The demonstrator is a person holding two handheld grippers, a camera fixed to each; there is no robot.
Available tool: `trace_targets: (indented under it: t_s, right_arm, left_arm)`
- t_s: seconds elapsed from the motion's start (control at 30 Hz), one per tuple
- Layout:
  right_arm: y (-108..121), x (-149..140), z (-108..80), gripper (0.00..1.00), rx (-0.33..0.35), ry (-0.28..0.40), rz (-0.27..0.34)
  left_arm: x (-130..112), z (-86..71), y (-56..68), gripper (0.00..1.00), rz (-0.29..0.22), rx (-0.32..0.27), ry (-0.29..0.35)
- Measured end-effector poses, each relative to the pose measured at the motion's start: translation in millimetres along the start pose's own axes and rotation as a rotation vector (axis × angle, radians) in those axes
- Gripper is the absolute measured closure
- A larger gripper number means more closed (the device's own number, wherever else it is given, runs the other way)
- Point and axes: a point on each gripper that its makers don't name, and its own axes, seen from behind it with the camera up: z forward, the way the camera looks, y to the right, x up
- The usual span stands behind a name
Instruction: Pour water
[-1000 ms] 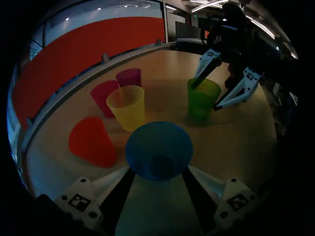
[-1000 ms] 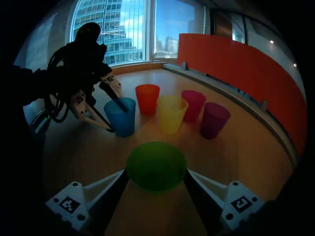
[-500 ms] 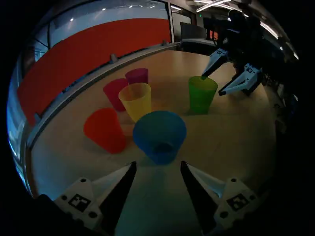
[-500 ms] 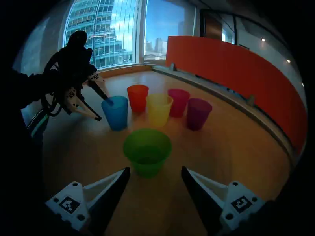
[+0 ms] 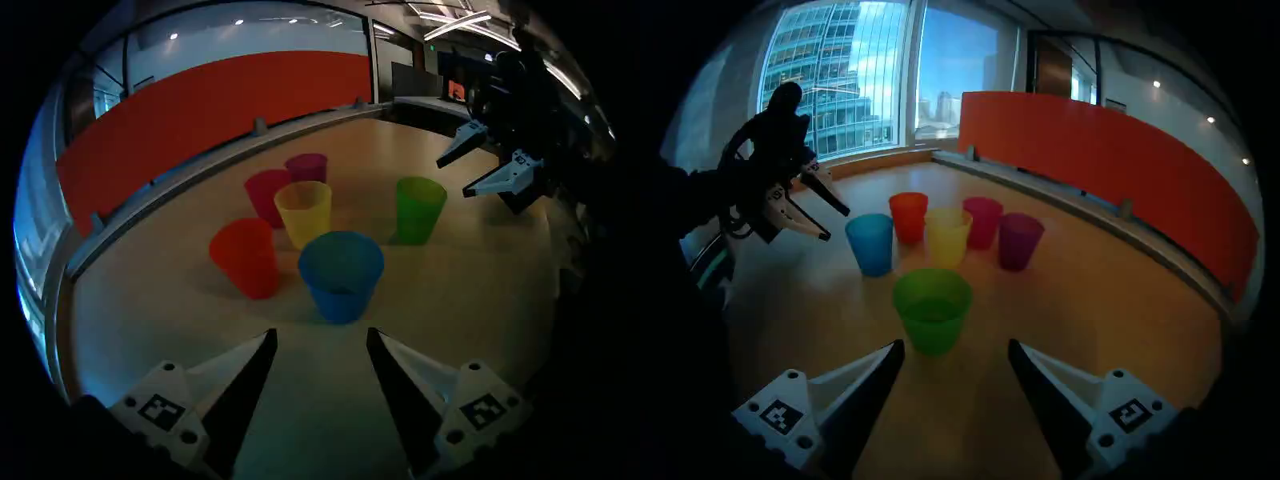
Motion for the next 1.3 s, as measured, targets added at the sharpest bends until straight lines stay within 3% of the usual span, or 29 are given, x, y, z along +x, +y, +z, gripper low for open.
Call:
trace_targets:
  t_s: [0.37, 0.7, 0.97, 1.1, 1.3]
  right_arm:
    - [26.4, 27.7, -19.2, 0.00, -0.136, 0.130, 0.075]
    - [66.2, 50.8, -37.6, 0.00, -0.323, 0.245, 0.130]
    - [92.8, 69.5, -53.6, 0.00, -0.476, 0.342, 0.148]
    - [109.3, 78.8, -64.1, 0.00, -0.561, 0.391, 0.172]
    - [121.5, 94.2, -79.5, 0.00, -0.647, 0.464, 0.193]
  left_arm:
    - [17.1, -26.1, -38.1, 0.18, -0.120, 0.164, 0.133]
    - [41.1, -48.9, -81.2, 0.18, -0.212, 0.352, 0.311]
    - [66.2, -72.4, -100.8, 0.18, -0.267, 0.462, 0.448]
    - [69.4, -86.6, -114.8, 0.18, -0.300, 0.541, 0.486]
    - [77.4, -99.3, -123.6, 0.18, -0.336, 0.583, 0.531]
